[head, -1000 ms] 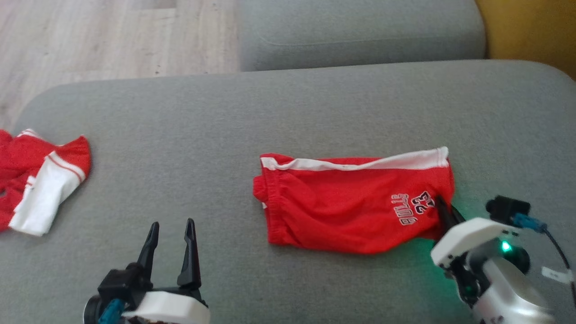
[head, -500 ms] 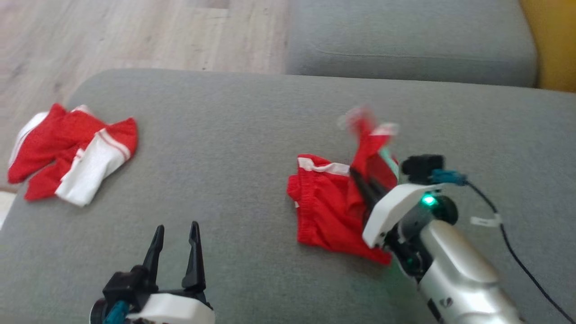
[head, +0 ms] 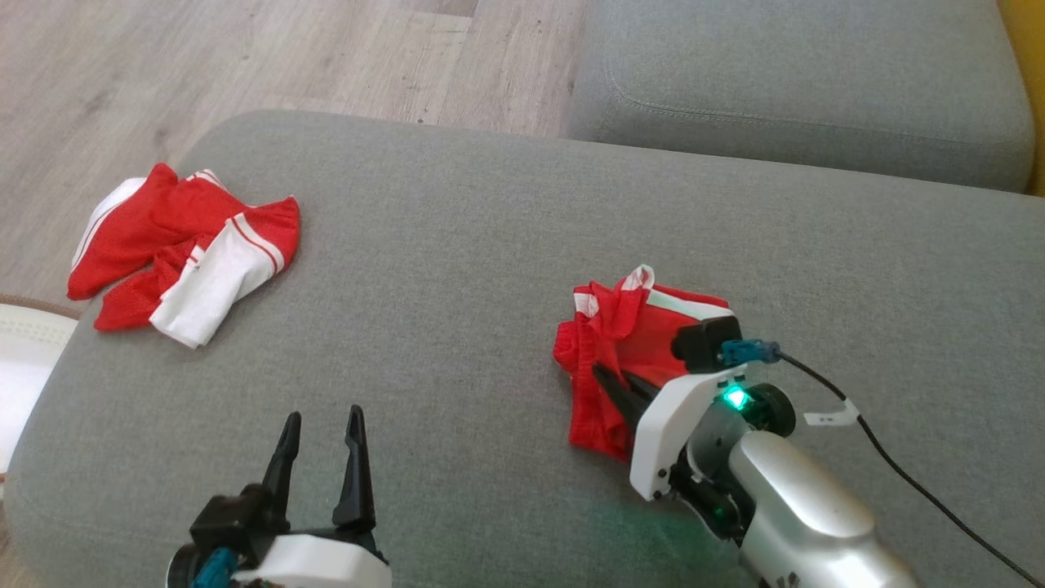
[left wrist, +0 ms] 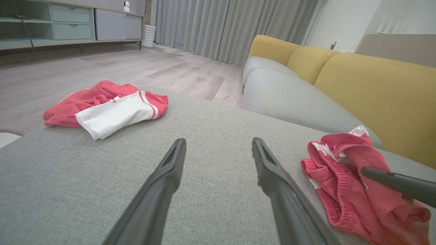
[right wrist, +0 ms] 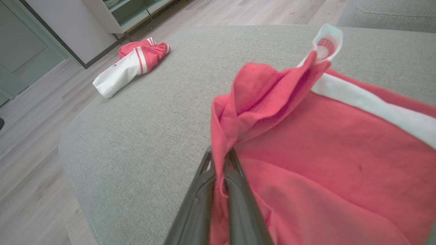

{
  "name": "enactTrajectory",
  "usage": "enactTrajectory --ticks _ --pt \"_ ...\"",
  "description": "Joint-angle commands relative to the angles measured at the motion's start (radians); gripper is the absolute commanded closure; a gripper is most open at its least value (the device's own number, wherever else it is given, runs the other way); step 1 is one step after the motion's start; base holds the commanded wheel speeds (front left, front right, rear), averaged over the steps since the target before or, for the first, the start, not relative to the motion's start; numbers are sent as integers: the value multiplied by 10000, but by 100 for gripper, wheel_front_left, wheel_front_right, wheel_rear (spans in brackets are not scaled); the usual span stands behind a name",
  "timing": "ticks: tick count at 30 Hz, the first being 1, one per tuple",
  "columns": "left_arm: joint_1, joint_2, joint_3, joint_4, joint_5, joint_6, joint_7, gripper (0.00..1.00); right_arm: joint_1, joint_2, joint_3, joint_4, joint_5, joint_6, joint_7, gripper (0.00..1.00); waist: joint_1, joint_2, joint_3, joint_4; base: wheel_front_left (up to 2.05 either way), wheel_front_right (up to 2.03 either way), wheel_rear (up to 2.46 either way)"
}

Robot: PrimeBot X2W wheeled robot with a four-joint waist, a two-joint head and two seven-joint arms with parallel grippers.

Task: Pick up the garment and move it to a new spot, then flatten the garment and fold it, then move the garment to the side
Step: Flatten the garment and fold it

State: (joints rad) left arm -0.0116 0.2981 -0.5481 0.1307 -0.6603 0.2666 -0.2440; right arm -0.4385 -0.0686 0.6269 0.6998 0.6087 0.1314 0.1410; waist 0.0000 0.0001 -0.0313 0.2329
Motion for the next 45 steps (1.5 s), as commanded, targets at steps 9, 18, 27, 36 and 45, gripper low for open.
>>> enactTrajectory --ticks 9,18,27,36,45 --pt "-190 -8 358 -167 6 -58 -144 0 -13 182 928 -1005 -194 -7 -412 0 0 -1 -153 -248 0 0 0" --pt "-135 9 302 -207 16 -24 -146 0 507 -65 -155 -1660 -943 -7 -925 0 0 -1 -242 -529 0 0 0" --pt "-281 35 382 -319 114 -25 -156 0 1455 -130 -3049 -2464 -2660 -7 -2145 0 0 -1 -346 -806 0 0 0" --pt "-202 62 552 -246 219 -40 -167 0 3152 147 -5115 -3915 -4535 -7 -2892 0 0 -1 -568 -1180 0 0 0" --pt "514 137 731 1 272 -15 -174 0 4705 180 -5266 -4754 -4216 -7 -3190 0 0 -1 -722 -1571 0 0 0"
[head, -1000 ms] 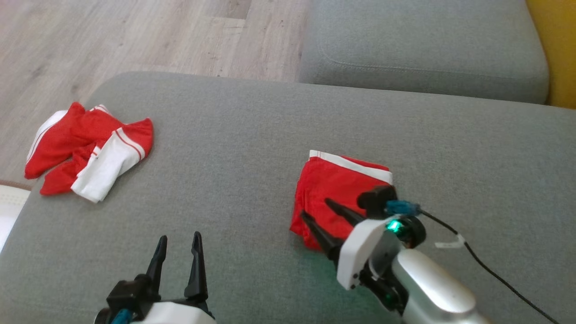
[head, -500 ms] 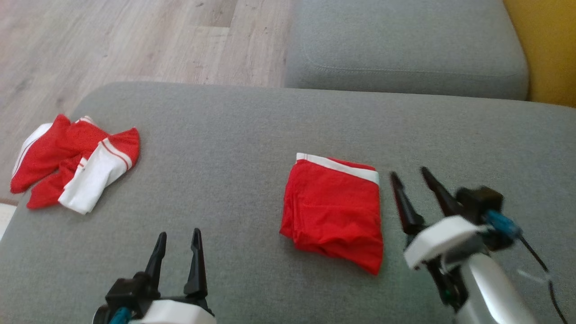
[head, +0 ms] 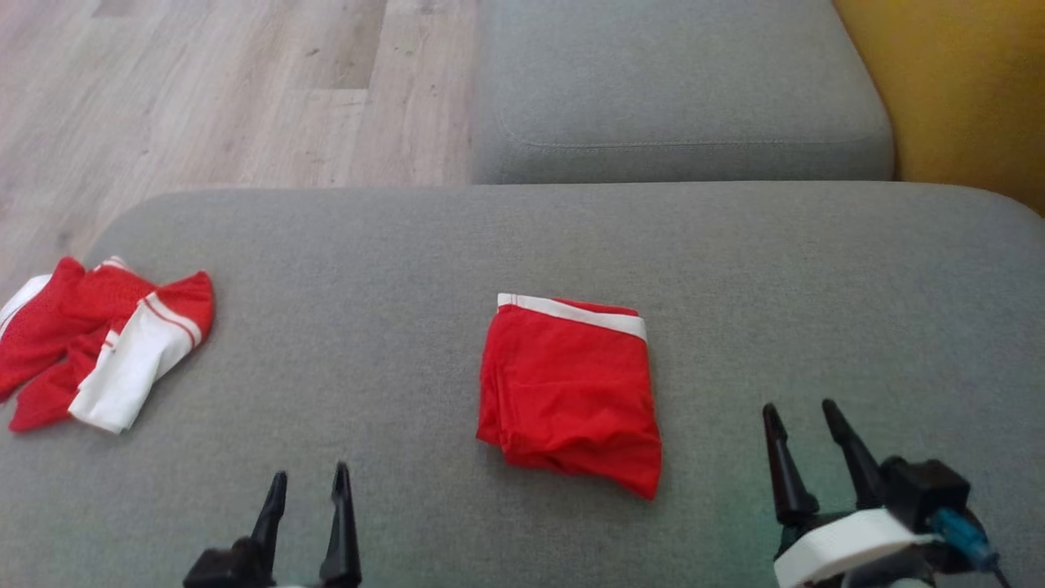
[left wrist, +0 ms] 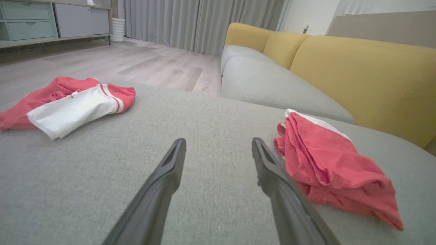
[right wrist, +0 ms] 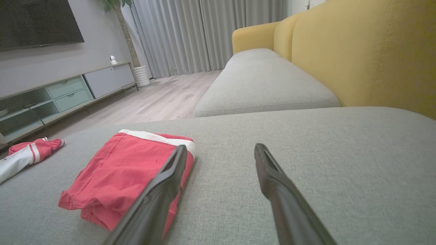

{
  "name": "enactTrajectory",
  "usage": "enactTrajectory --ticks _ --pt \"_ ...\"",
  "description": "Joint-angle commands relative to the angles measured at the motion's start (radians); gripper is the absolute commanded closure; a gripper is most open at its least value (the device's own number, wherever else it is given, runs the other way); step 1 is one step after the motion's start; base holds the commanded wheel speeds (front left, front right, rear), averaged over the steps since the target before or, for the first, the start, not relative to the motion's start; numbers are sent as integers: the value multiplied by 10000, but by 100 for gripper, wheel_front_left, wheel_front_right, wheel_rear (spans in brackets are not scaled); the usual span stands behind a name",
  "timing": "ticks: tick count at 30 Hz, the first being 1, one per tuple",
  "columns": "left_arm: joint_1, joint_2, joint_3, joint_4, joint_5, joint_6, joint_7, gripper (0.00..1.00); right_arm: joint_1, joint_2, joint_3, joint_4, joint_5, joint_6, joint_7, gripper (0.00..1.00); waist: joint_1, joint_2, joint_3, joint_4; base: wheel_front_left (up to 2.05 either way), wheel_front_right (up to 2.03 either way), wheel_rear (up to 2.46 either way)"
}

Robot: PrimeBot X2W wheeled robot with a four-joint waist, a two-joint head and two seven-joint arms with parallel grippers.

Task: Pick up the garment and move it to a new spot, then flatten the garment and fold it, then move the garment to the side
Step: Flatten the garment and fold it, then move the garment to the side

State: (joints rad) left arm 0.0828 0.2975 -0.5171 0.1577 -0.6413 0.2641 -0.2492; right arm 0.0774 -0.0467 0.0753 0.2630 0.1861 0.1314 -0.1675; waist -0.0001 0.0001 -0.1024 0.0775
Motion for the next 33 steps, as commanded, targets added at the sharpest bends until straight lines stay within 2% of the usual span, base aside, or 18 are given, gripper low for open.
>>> enactTrajectory --ticks 1,22,28,33 --pt "-366 146 451 -231 68 -2 -123 0 -388 -38 303 -405 50 -7 -110 0 1 -1 -23 -50 0 0 0" --pt "-449 105 481 172 38 -120 -123 0 -320 -36 343 110 -17 -7 48 0 1 -1 -68 91 0 0 0" --pt "-562 85 415 65 101 -119 -115 0 -685 -36 156 266 -63 -7 630 0 1 -1 64 295 0 0 0" --pt "-663 28 329 -6 160 -130 -106 0 -1799 -36 18 549 46 -7 1600 0 1 -1 328 741 0 0 0"
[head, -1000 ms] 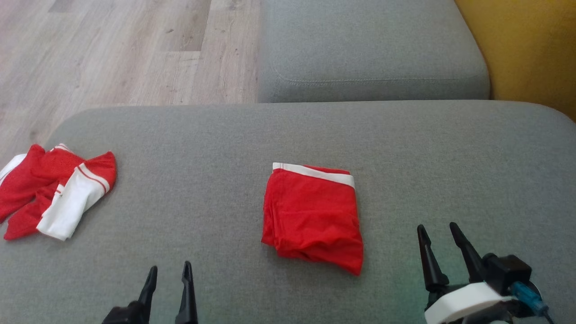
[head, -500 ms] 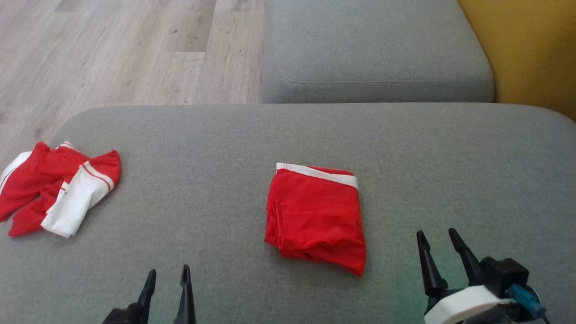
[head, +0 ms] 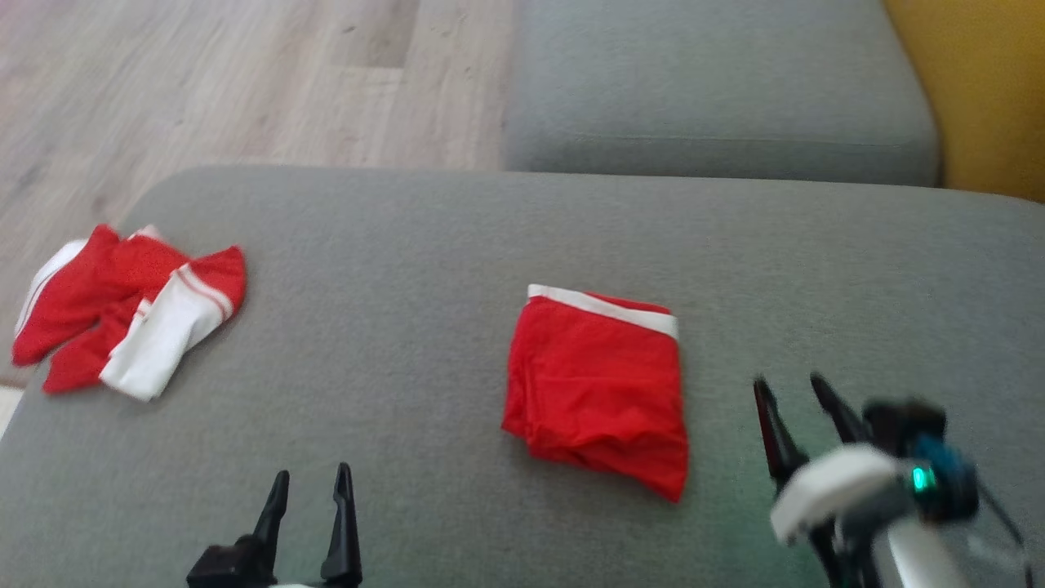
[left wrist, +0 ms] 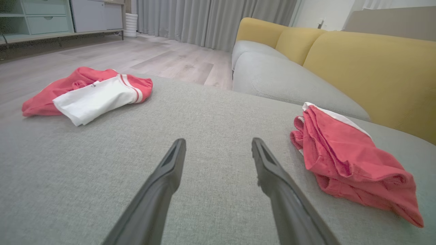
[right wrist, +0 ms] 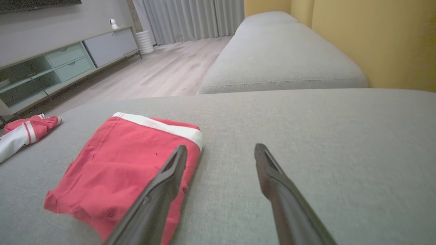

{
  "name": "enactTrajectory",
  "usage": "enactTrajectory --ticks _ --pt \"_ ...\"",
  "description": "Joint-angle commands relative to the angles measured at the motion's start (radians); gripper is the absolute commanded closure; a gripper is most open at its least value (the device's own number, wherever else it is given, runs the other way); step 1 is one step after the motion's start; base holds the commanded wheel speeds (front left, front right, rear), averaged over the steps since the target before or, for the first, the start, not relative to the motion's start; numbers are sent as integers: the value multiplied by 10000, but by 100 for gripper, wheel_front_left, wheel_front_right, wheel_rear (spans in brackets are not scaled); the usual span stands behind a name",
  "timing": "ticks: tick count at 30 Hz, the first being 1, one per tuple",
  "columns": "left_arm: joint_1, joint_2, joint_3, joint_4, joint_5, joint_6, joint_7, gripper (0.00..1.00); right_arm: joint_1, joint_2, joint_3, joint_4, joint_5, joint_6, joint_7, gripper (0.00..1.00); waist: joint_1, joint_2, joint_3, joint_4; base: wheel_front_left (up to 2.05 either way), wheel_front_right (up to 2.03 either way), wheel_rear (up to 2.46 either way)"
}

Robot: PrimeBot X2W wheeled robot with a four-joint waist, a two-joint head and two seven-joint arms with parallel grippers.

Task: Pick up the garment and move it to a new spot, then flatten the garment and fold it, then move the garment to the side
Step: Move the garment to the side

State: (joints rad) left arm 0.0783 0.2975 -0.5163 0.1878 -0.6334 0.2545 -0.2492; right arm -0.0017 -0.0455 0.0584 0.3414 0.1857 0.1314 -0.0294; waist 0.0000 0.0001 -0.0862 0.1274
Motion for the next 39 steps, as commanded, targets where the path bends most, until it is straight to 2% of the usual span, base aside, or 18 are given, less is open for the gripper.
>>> enactTrajectory --ticks 1,4,13,21,23,25,26,32,39 --pt "-638 12 312 -313 89 -32 -106 0 -1277 -47 175 -112 19 -7 473 0 0 -1 226 346 0 0 0" --pt "-685 -33 276 -314 106 -46 -106 0 -1826 -47 122 151 -66 -7 878 0 0 -1 377 591 0 0 0" --pt "-905 -344 153 -282 221 -155 -115 0 -3268 -47 -188 2143 -804 -7 2523 0 0 -1 1117 1710 0 0 0" --pt "-953 -541 295 -199 415 -325 -123 0 -3535 -47 -118 3530 -381 -7 3119 0 0 -1 1363 2072 0 0 0" --pt "-939 -540 346 -227 475 -369 -124 0 -3661 -47 57 3670 -200 -7 3057 37 0 -1 1405 1980 0 0 0" --pt "-938 -533 370 -254 545 -411 -124 0 -3807 -47 275 3741 -70 -7 2927 85 0 -1 1458 1816 0 0 0" --pt "-943 -538 384 -271 575 -428 -124 0 -3890 -47 352 3758 -60 -7 2837 100 0 -1 1494 1714 0 0 0" --pt "-1028 -596 478 -524 777 -589 -125 0 -4479 -48 213 3658 -689 -7 2201 100 0 -1 1908 569 0 0 0" --pt "-1479 -588 568 -847 1117 -715 -124 0 -4991 -76 -792 3058 -1740 -7 1707 100 0 -1 2786 -1530 0 0 0"
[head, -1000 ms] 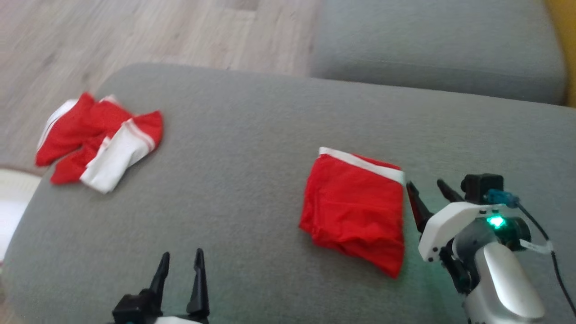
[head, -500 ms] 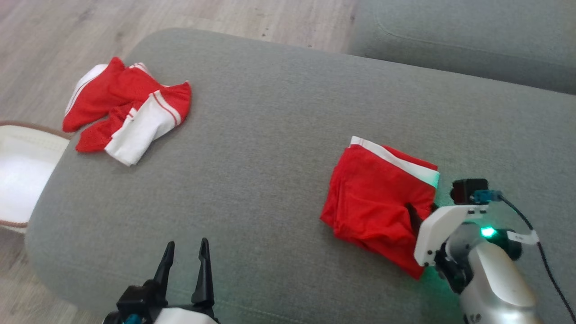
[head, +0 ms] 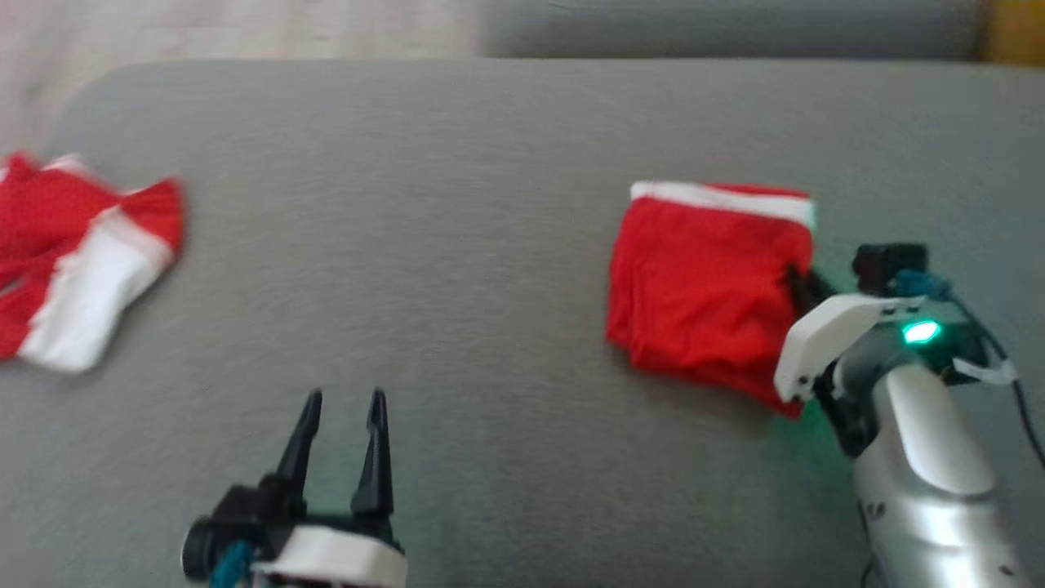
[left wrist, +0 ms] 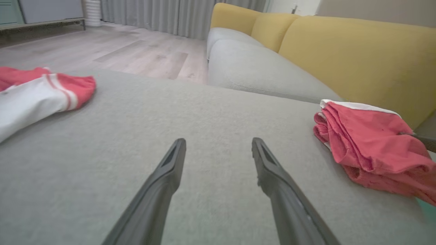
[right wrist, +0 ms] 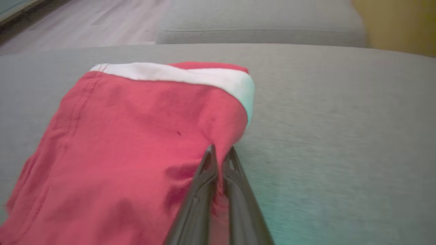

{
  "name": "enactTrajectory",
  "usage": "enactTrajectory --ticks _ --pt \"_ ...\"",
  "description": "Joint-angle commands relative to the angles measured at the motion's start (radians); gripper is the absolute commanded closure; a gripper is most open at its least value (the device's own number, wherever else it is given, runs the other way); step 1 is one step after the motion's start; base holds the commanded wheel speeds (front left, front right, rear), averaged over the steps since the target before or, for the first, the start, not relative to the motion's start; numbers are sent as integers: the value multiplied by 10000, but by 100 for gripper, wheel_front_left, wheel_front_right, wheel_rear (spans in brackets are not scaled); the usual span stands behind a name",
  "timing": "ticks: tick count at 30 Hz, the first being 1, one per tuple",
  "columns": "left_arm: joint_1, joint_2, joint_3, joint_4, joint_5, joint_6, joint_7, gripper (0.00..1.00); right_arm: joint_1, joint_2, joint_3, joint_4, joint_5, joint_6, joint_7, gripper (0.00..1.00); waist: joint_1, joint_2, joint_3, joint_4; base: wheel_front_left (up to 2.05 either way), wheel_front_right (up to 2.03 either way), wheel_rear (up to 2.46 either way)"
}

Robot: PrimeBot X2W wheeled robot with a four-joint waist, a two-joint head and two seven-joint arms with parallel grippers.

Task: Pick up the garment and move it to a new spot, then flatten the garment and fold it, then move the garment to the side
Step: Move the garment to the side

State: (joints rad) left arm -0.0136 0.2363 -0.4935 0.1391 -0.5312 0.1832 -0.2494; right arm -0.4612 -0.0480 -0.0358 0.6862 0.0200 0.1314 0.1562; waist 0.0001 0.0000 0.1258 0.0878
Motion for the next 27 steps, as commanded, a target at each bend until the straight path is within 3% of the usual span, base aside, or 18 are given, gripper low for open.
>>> enactTrajectory --ticks 1,5,13,18,27 --pt "-663 49 335 -384 145 -13 -121 0 -439 -49 32 -500 -174 -7 -185 100 -1 0 790 -1438 0 0 0" --pt "-1111 167 257 -454 346 -47 -2 0 -595 -46 -393 -815 -356 -7 -281 100 -1 0 1211 -2431 0 0 0" --pt "-1594 401 140 -664 596 -45 313 0 -1019 -31 -607 -997 -456 -7 -415 100 -1 0 1749 -3165 0 0 0" --pt "-1721 509 146 -822 663 32 430 0 -1600 -292 -417 -729 -442 -7 -360 100 -1 0 1950 -2875 0 0 0" --pt "-1798 696 340 -1276 701 263 460 0 -3209 -2564 -1018 343 -829 -7 194 100 -1 0 2624 -1626 0 0 0"
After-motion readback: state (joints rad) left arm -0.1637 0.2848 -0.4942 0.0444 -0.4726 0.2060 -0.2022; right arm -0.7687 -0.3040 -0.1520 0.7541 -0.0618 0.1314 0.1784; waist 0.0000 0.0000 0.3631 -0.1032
